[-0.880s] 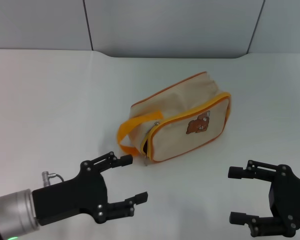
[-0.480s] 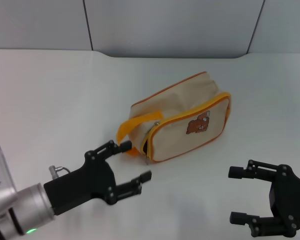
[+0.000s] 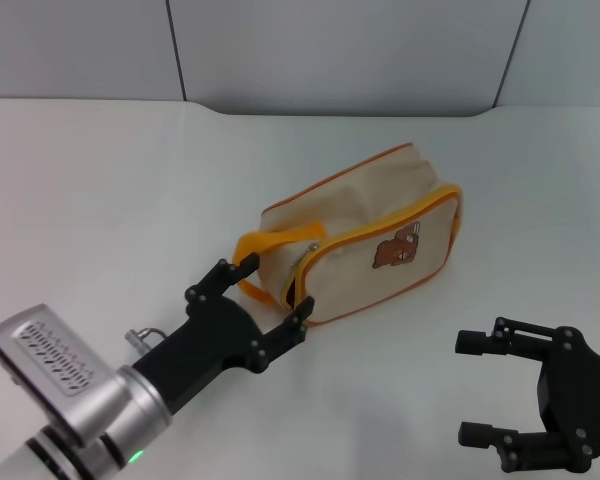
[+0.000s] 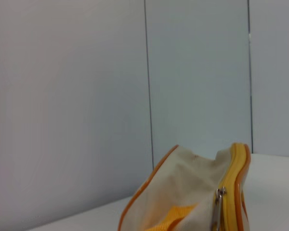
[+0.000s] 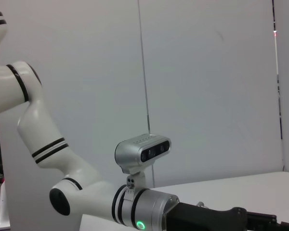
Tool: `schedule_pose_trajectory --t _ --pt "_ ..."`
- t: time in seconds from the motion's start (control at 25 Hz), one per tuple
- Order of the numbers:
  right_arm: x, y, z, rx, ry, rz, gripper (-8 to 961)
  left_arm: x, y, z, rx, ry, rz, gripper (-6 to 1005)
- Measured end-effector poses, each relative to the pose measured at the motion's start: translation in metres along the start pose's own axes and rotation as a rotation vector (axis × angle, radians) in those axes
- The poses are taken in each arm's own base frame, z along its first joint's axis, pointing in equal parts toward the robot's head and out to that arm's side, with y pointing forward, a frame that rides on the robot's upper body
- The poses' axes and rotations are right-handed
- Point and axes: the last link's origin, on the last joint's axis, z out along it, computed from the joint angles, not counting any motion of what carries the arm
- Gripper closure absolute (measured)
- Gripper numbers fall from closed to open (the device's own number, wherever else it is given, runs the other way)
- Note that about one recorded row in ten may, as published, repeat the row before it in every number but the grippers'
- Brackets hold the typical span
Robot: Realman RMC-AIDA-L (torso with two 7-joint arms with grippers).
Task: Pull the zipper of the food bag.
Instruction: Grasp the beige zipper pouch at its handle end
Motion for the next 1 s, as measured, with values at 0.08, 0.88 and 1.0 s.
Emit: schedule_pose_trajectory --t 0.08,0.88,1.0 --pt "0.0 0.0 0.001 0.0 -0.001 -0.001 143 0.0 0.003 0.005 0.009 -0.015 -0.009 257" --pt "-0.001 -0.002 0.004 0.016 -0.014 -0.012 143 0.009 0.009 0.04 -0.014 -0.071 -0.051 327" --pt "-0.001 -0.002 0.004 0.019 -0.013 -0.012 143 0.01 0.01 0.041 -0.021 -0.068 -0.042 408"
